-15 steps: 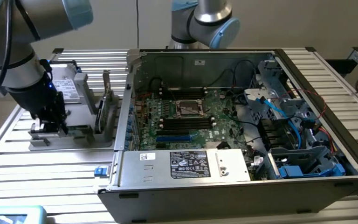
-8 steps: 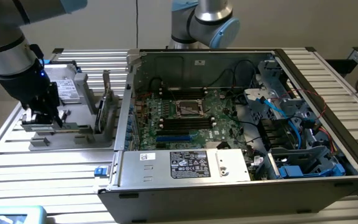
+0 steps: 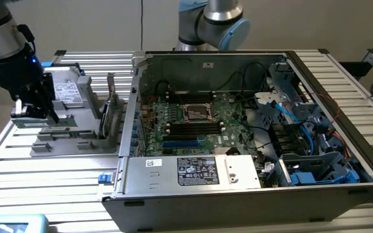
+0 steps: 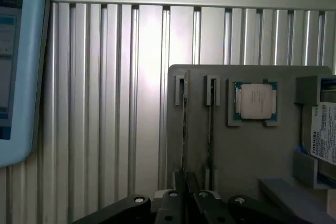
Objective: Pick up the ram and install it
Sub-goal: 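Pick up the ram and move it above insertion slot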
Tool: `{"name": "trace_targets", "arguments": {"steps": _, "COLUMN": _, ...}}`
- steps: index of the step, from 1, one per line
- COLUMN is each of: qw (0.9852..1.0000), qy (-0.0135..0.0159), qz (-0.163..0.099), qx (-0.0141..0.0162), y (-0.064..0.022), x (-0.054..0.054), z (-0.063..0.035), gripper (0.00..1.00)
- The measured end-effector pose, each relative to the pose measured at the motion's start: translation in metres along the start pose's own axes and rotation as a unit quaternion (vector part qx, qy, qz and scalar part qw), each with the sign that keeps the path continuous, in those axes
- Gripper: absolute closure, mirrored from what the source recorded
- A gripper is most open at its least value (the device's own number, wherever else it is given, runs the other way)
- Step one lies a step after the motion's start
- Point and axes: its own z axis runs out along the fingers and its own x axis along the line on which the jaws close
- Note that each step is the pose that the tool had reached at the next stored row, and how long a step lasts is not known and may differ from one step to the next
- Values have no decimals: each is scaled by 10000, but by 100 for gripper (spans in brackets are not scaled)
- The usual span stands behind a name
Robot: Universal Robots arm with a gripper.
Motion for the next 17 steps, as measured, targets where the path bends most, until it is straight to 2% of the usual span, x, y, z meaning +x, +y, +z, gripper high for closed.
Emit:
{"name": "trace_targets", "arguments": {"steps": 3, "qw": 10000, "qy": 0, "qz": 0, "qx": -1, "y": -42, "x": 24, "z": -136, "gripper": 87}}
{"name": "trace_targets", "arguments": {"steps": 8, "qw": 10000, "qy": 0, "qz": 0, "qx": -10, "y": -178, "x": 81, "z": -357, "gripper": 87}}
{"name": "trace_targets", "arguments": {"steps": 14, "qw": 10000, "qy": -2, "qz": 0, "qx": -13, "y": -394, "x": 143, "z": -627, "gripper": 87}}
{"name": "trace_targets", "arguments": {"steps": 17, "qw": 10000, "qy": -12, "qz": 1, "qx": -13, "y": -522, "x": 160, "z": -756, "gripper": 87}}
